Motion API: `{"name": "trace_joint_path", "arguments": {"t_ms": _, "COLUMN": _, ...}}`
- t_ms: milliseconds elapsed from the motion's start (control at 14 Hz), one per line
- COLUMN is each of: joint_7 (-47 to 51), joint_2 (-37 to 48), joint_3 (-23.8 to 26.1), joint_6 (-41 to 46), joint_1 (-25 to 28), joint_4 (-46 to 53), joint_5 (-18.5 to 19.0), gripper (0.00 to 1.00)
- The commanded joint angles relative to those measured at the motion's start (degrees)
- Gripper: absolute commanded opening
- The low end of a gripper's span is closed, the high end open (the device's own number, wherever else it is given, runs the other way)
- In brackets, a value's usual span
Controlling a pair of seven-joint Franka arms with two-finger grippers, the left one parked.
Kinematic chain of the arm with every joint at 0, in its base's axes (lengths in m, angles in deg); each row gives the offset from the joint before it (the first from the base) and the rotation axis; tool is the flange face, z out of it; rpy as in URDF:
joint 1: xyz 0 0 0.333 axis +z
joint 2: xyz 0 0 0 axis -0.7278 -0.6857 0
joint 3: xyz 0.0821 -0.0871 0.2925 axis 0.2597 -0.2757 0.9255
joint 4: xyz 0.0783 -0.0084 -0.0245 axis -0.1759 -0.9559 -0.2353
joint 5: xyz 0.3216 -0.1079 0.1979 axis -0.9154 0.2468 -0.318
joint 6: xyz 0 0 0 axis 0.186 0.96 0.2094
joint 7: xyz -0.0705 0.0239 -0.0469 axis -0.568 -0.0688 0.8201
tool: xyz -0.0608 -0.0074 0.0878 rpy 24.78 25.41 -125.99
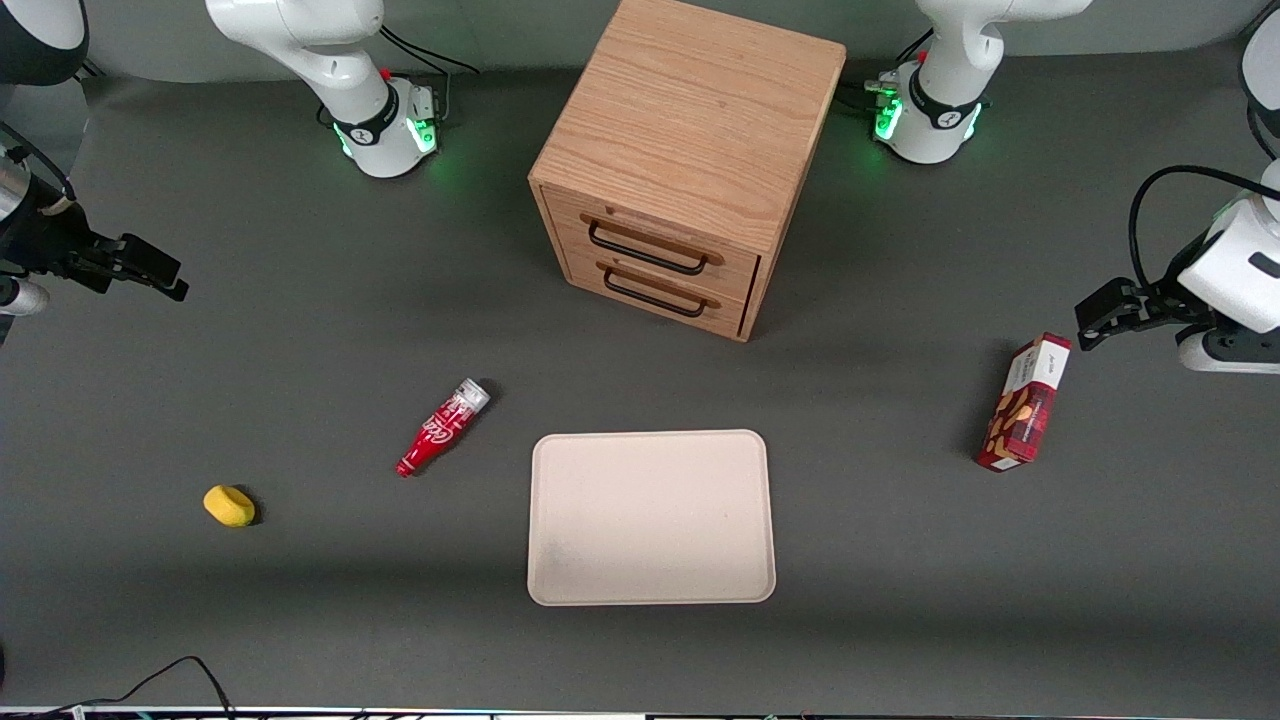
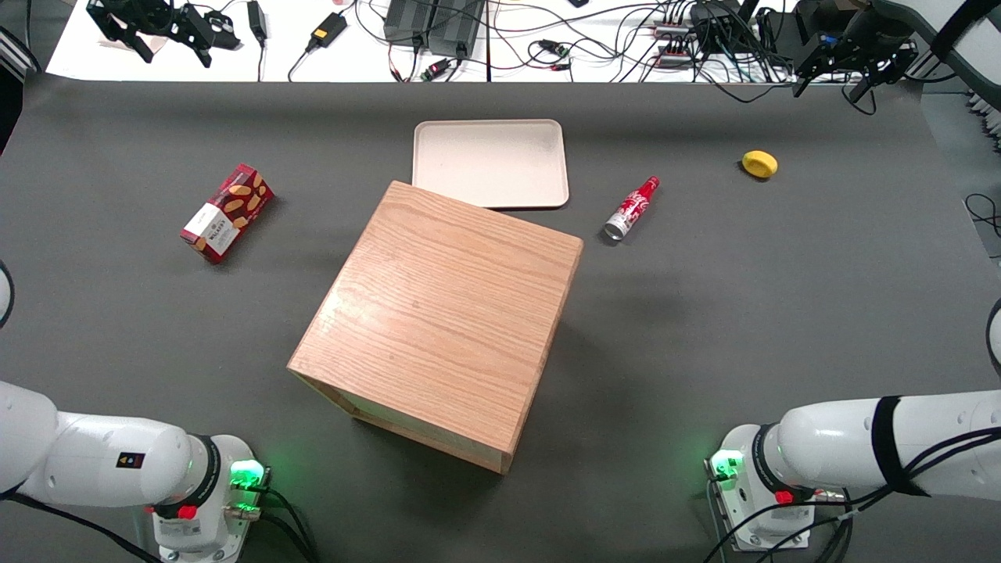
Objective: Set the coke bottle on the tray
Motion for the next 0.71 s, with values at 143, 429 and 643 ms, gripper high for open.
{"name": "trace_joint_path", "arguments": {"t_ms": 143, "joint_7": 0.2, "joint_2": -1.3, "joint_3": 0.2, "joint_6": 1.1, "joint_1": -0.2, "joint_4": 1.8, "joint_5": -1.6, "gripper": 1.00}}
{"name": "trace_joint_path", "arguments": {"t_ms": 429, "joint_7": 7.9, "joint_2": -4.8, "joint_3": 0.2, "joint_6": 0.2, "joint_1": -0.2, "joint_4": 2.1, "joint_5": -4.7, "gripper": 1.00}}
{"name": "trace_joint_path", "arguments": {"t_ms": 643, "joint_7": 24.3, "joint_2": -10.9, "joint_3": 5.2, "joint_6": -5.5, "joint_1": -0.1, "joint_4": 4.0, "joint_5": -6.1, "gripper": 1.00}}
